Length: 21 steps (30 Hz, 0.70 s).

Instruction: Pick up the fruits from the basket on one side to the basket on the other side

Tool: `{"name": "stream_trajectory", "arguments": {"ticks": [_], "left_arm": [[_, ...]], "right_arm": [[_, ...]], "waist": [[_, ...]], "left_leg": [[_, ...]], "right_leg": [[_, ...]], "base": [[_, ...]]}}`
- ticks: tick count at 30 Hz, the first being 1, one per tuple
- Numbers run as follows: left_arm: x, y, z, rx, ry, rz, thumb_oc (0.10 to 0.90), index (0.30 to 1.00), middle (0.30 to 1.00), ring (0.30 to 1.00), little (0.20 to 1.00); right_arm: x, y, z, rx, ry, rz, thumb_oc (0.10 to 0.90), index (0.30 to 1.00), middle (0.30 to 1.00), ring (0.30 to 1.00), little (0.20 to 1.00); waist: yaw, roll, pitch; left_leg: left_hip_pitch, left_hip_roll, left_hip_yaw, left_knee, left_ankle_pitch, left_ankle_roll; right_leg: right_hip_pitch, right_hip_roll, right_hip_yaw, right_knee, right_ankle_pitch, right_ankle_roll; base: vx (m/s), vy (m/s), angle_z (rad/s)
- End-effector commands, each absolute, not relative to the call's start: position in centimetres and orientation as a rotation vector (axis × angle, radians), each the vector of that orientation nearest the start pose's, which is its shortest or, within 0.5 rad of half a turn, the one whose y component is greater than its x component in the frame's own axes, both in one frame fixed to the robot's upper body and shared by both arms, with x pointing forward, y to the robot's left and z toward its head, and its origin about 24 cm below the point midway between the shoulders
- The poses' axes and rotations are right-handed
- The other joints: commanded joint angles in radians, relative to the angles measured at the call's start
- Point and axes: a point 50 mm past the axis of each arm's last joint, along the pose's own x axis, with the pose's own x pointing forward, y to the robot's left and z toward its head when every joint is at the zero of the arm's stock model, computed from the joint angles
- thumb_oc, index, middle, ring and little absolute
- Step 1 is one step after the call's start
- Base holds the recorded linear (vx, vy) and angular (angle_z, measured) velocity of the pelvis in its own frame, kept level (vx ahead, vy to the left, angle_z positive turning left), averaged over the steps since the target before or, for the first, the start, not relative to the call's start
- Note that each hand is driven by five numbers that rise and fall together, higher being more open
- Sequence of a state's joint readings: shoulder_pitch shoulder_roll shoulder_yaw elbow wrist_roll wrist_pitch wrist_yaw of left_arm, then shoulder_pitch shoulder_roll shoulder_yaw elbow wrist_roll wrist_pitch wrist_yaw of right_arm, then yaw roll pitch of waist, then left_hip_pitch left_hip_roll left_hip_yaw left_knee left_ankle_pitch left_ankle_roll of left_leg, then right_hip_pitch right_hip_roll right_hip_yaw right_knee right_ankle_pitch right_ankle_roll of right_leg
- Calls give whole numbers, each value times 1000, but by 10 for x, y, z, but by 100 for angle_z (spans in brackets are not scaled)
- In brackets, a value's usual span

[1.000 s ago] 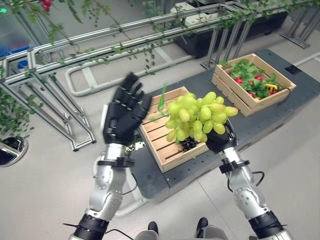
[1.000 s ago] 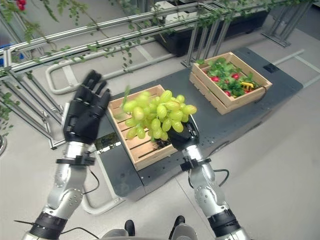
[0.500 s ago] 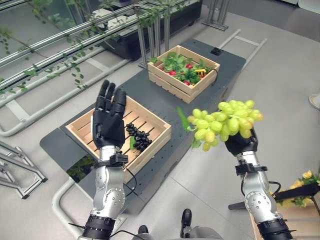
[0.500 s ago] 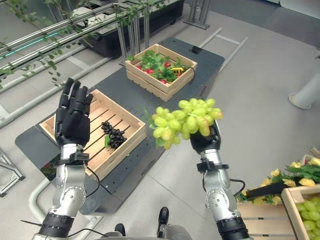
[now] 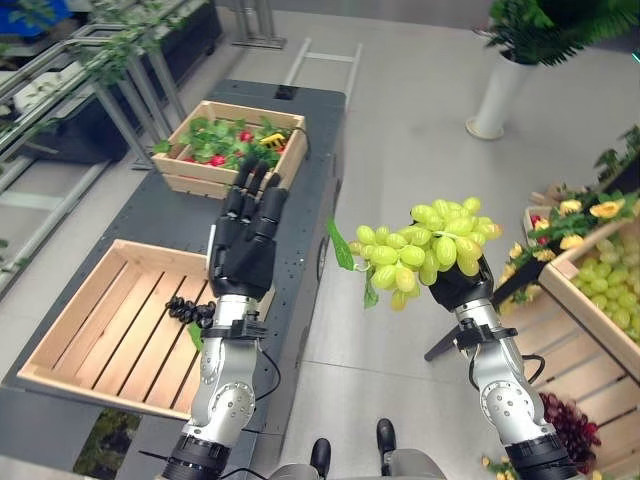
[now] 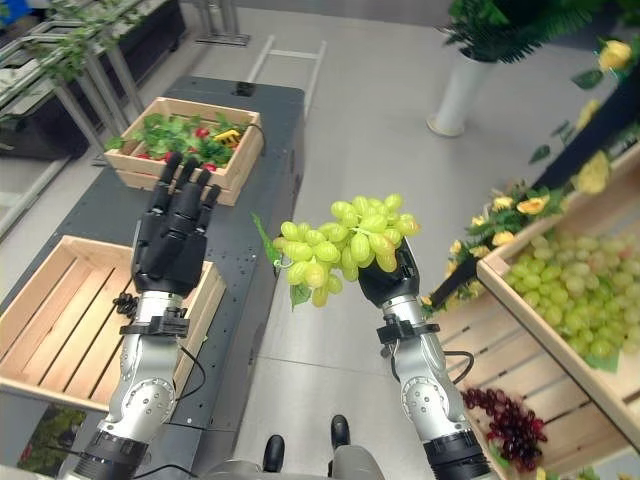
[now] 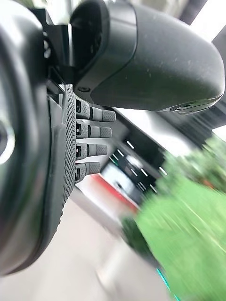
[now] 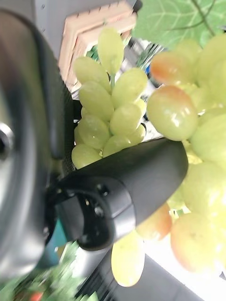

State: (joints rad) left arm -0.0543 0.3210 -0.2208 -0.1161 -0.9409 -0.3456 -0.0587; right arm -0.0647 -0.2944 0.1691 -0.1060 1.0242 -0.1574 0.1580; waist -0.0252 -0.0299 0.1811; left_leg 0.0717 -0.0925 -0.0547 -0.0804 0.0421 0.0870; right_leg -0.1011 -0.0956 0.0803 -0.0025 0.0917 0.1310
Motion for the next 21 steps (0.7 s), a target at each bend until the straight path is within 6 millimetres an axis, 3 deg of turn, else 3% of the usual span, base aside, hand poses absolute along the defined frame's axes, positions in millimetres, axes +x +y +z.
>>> {"name": "stream_trajectory", "arguments": {"ticks": [1,3,6,9,13,15,18,19,21], "left_arm": [[254,166,144,-615,-572,-345,800,900,900,900,900],[256,167,148,-599,-580,-356,800,900,900,900,900],[257,166,151,-606,-588,-371,800,900,900,900,900],[256,162,150,-617,-564,-375,800,900,900,900,900],[256,158,148,-598,-545,-376,800,900,900,900,900],[256,159,148,-599,-554,-362,800,900,900,900,900],[257,160,149,-604,-566,-348,800,900,900,900,900],[259,159,147,-622,-562,-339,800,900,900,900,900],[258,160,146,-636,-564,-329,800,900,900,900,900]], "right_arm": [[261,-158,158,730,-541,442,400,300,300,300,300],[265,-157,163,751,-549,464,400,300,300,300,300],[268,-154,168,758,-562,487,400,300,300,300,300],[269,-145,169,752,-556,538,400,300,300,300,300],[269,-132,176,728,-562,608,400,300,300,300,300],[271,-128,181,701,-559,635,400,300,300,300,300],[272,-123,187,684,-553,663,400,300,300,300,300],[273,-124,192,700,-549,681,400,300,300,300,300],[271,-126,196,723,-550,704,400,300,300,300,300]], "waist": [[6,11,-86],[15,11,-79],[33,23,-77],[61,24,-89],[110,-4,-127],[125,-19,-141],[123,-28,-148],[104,-32,-150],[87,-36,-152]], "left_leg": [[-3,26,10,-4,-55,-48],[-6,27,39,-5,-54,-44],[-26,42,76,-1,-37,-37],[-46,56,110,-6,-21,-26],[-71,72,118,-7,-16,-41],[-81,83,120,-7,-13,-59],[-81,105,143,-7,-13,-78],[-75,145,158,-7,-3,-98],[-71,166,159,-7,4,-111]], "right_leg": [[-1,-69,-31,-75,149,39],[-15,-67,-66,-33,138,39],[-17,-62,-122,99,69,16],[9,-90,-207,193,30,6],[122,-136,-288,63,5,14],[156,-142,-324,-25,22,31],[162,-126,-329,-85,33,44],[136,-87,-295,-85,19,29],[136,-55,-272,-85,5,8]], "base": [[-117,122,-47],[-187,54,-71],[-194,-5,-51],[-167,-64,-18],[-111,-232,-35],[-74,-280,-53],[-72,-277,-60],[-71,-304,-41],[-48,-268,-33]]}}
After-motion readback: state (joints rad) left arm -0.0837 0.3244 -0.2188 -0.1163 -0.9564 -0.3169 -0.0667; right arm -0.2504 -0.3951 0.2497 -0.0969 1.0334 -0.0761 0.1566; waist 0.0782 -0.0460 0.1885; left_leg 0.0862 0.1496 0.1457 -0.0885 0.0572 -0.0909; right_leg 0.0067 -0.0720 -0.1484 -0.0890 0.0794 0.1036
